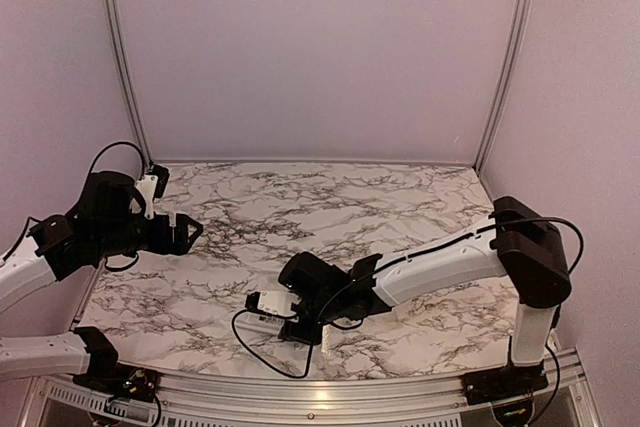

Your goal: Unload the batteries from the remote control

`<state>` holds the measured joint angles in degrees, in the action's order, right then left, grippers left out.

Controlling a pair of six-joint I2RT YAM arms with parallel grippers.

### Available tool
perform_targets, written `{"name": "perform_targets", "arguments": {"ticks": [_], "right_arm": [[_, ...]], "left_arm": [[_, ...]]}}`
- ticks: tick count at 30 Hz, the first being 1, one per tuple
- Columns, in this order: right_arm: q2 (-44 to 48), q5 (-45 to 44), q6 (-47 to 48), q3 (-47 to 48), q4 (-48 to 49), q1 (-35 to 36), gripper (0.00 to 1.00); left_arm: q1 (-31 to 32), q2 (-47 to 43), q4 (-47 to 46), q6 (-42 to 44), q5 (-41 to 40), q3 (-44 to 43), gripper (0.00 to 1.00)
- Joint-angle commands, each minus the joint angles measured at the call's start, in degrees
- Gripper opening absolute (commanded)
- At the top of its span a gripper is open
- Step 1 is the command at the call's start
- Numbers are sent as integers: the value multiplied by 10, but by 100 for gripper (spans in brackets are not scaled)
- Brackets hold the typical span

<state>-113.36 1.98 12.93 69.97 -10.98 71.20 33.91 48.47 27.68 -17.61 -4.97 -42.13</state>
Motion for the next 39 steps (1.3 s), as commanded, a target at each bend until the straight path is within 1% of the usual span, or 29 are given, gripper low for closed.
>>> {"name": "perform_targets", "arguments": {"ticks": [1,5,9,12,15,17,21,23,26,28,33,34,35,36,39], "right_arm": [[69,-8,60,-48,5,-42,34],[98,25,106,-93,9,-80,34],[103,57,163,-111,-14,-118,35],[110,80,217,-126,-12,-144,35],[112,106,260,-127,-16,-175,35],[104,124,288,-115,-35,-192,36],[81,138,343,-93,-63,-205,43],[65,138,347,-83,-70,-205,50],[57,132,344,-87,-51,-205,58],[55,118,337,-87,-36,-205,61],[57,105,335,-87,-23,-205,71],[59,105,332,-85,-24,-205,77],[62,104,330,-83,-25,-206,85],[67,104,325,-81,-27,-206,89],[89,105,310,-81,-28,-205,92]], "left_arm": [[2,-29,-37,8,21,19,99],[2,-43,-56,11,39,33,99],[2,-52,-84,15,81,50,99],[2,-57,-98,17,97,60,99],[2,-65,-107,20,103,68,99],[2,-70,-113,22,104,73,99],[2,-72,-118,24,103,76,98],[2,-70,-117,25,102,76,98],[2,-69,-116,25,97,75,98],[2,-69,-114,25,91,75,98],[2,-68,-113,27,87,76,98],[2,-68,-113,27,87,75,98],[2,-67,-113,28,86,76,98],[2,-67,-112,29,83,75,98],[2,-62,-107,31,80,70,99]]}}
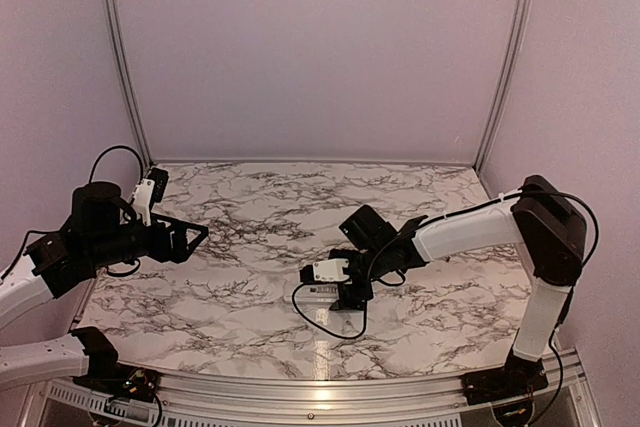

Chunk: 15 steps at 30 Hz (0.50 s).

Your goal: Unload the batteries from the remote control

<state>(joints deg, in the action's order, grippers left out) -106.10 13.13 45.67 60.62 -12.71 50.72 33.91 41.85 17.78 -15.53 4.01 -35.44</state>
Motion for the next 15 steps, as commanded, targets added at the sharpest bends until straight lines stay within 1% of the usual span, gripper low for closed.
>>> {"name": "perform_targets", "arguments": {"ticks": [1,5,10,13,15], "right_arm": [[26,-6,-23,12,-12,-1,93],[68,-10,-60,7,-17,0,98],[132,-16,-139,-27,4,-1,98],[163,-18,-214,-51,26,-1,98],[184,-21,-257,-67,37,-1,99]], "left_arm": [[2,7,-4,10,-14,0,99],[2,28,13,36,-11,-23,99],[2,60,16,97,-9,-37,99],[2,103,10,133,-6,-49,99],[2,148,4,148,-3,-62,99]]}}
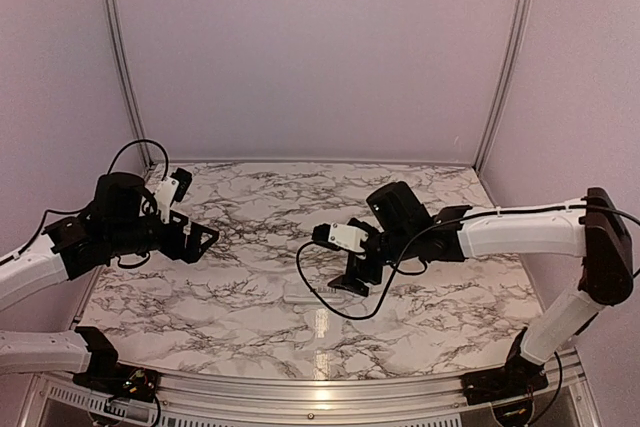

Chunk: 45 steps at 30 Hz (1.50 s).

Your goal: Unload the batteries from the remote control

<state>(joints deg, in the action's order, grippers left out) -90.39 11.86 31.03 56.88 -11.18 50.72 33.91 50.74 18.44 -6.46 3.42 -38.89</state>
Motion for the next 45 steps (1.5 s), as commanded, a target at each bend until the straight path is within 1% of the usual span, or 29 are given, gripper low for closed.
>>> {"name": "perform_targets", "arguments": {"ticks": [1,5,8,11,13,15,16,19,22,24,28,34,40,45], "right_arm": [[41,-12,-133,-41,29,-1,98],[83,-23,-217,-65,35,-1,98],[110,-45,-282,-74,31,-1,98],[136,-88,-355,-80,25,-1,98],[149,-141,-410,-81,11,0,99],[156,-197,-467,-73,-12,-1,98],[158,-207,-491,-69,-26,-1,98],[165,-198,-539,-65,-40,0,98],[175,-189,-568,-72,-36,-1,98],[175,-184,-579,-73,-38,-1,98],[171,-180,-599,-70,-53,0,98],[180,-183,-630,-71,-73,0,98],[183,-184,-659,-68,-99,-1,99],[189,-182,-670,-65,-113,0,99]], "left_arm": [[2,78,-7,74,3,-38,99],[2,156,-25,100,12,-73,99],[2,213,-28,136,83,-105,99],[2,272,-18,170,152,-129,99],[3,290,-30,195,191,-126,99],[6,298,-52,217,210,-117,99],[9,300,-70,230,215,-111,99],[23,306,-111,260,226,-97,99],[37,327,-143,279,268,-89,99],[52,347,-151,298,277,-90,99],[80,394,-155,337,266,-96,99],[94,443,-174,368,262,-99,97],[113,474,-226,367,246,-89,96],[120,516,-235,377,230,-102,91]]}}
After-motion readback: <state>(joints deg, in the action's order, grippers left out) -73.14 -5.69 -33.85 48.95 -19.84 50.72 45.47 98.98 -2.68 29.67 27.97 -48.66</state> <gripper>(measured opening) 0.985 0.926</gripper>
